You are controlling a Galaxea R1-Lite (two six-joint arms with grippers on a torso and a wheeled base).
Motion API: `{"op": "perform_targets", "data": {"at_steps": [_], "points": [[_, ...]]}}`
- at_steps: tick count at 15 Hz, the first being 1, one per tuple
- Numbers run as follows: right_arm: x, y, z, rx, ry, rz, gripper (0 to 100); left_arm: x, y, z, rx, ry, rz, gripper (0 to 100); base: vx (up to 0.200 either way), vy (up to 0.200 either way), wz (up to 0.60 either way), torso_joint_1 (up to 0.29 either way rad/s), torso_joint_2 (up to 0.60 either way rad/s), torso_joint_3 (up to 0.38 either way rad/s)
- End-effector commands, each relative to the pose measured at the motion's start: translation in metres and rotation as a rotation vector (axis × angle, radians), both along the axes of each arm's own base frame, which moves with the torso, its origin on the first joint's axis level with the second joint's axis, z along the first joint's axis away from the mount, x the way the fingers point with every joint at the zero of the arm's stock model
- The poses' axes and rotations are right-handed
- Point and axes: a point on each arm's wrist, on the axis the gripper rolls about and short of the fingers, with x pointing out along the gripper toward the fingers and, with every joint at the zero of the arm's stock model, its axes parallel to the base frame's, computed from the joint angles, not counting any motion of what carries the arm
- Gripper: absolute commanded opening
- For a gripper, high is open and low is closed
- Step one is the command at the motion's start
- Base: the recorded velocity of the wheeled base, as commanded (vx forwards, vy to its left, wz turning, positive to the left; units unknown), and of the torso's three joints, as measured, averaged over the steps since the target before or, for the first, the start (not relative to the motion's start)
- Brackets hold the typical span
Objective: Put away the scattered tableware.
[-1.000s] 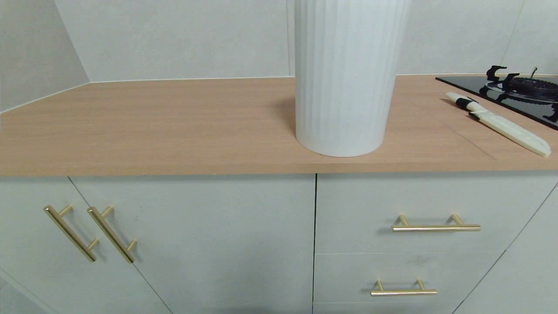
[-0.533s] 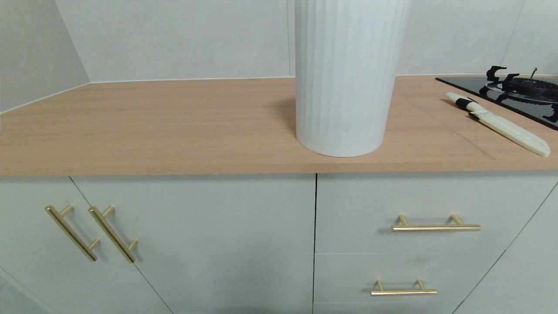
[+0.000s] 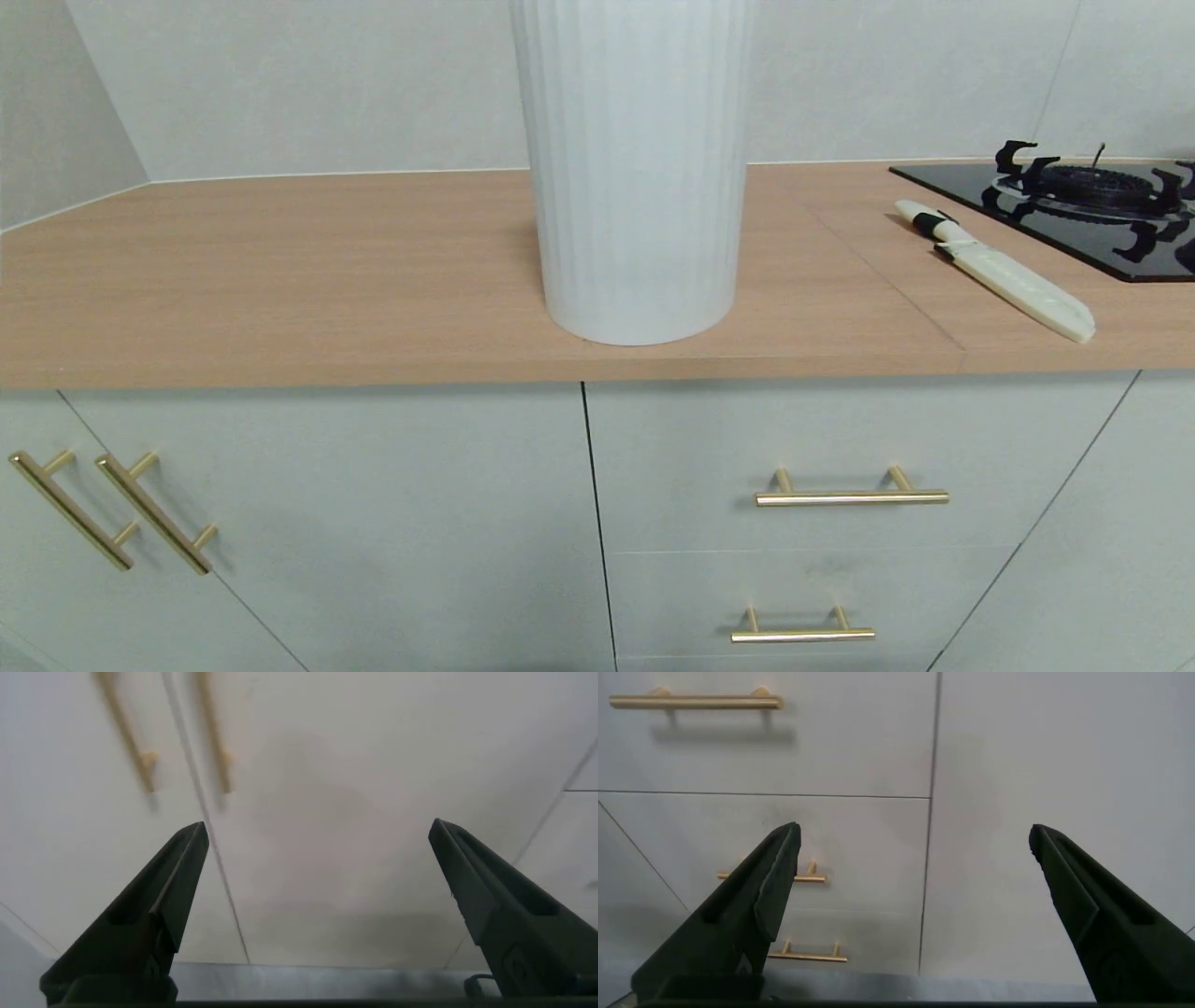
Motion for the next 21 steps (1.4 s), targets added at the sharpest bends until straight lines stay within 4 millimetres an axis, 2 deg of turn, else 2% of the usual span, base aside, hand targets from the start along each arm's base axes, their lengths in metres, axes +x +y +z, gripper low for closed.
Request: {"op": "perform_targets", "data": {"at_steps": [1, 13, 17, 21], "points": [[0.0001, 0.0000, 0.0001, -0.001, 0.001, 0.002, 100, 0.0000, 0.0000, 0.0000, 0.001, 0.000, 0.001, 100, 0.000, 0.000, 0.00, 0.000, 0.00, 0.000], [0.0001, 0.0001, 0.0001, -0.005, 0.001, 0.005, 100, 0.0000, 0.0000, 0.0000, -0.001, 0.000, 0.001, 100, 0.000, 0.000, 0.00, 0.001, -0.01, -0.003], [0.0001, 0.0001, 0.0001, -0.005, 0.001, 0.005, 100, 0.0000, 0.0000, 0.0000, -0.001, 0.000, 0.001, 100, 0.000, 0.000, 0.00, 0.082, -0.25, -0.263], [0.0001, 0.0001, 0.0001, -0.005, 0.001, 0.005, 100, 0.0000, 0.0000, 0.0000, 0.001, 0.000, 0.001, 100, 0.000, 0.000, 0.00, 0.138, -0.53, -0.301]]}}
